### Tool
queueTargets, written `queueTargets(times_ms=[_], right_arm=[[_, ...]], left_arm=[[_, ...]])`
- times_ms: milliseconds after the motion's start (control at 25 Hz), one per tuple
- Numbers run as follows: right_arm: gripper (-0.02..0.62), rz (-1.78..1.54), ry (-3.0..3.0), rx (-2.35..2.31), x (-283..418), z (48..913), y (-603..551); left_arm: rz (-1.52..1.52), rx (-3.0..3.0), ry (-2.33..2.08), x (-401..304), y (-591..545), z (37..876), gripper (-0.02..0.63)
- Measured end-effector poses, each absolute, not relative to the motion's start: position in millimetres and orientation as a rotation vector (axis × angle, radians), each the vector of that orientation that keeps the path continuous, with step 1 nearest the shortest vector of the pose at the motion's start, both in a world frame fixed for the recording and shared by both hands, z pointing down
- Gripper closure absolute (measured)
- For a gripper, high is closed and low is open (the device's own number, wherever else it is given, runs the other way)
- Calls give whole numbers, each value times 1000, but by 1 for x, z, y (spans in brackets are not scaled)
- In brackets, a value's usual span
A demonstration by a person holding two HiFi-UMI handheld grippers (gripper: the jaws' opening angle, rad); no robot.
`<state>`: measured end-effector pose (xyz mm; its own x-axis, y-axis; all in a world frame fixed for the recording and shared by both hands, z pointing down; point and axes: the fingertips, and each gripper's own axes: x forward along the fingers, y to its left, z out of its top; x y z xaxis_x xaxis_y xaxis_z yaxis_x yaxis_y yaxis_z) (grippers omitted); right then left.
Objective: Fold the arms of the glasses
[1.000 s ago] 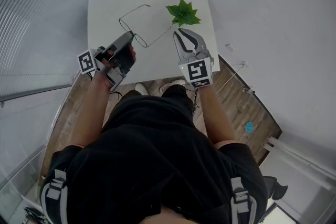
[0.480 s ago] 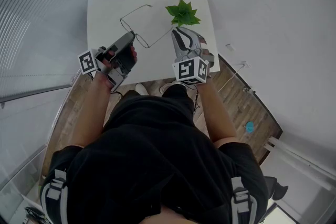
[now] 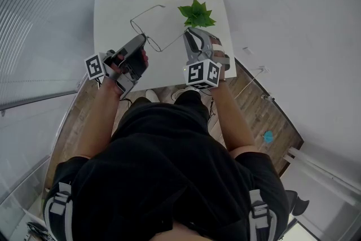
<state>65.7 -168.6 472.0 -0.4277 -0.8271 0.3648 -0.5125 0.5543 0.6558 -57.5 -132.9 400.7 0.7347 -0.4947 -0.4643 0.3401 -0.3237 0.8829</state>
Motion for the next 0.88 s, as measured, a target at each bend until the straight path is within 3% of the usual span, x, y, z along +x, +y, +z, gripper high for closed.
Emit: queueTargets(times_ms=[880], right_arm=[[561,-830,-2025,1017,60,467,-172]], left_arm=[[-813,1693,-89,-53,-131,408,597]])
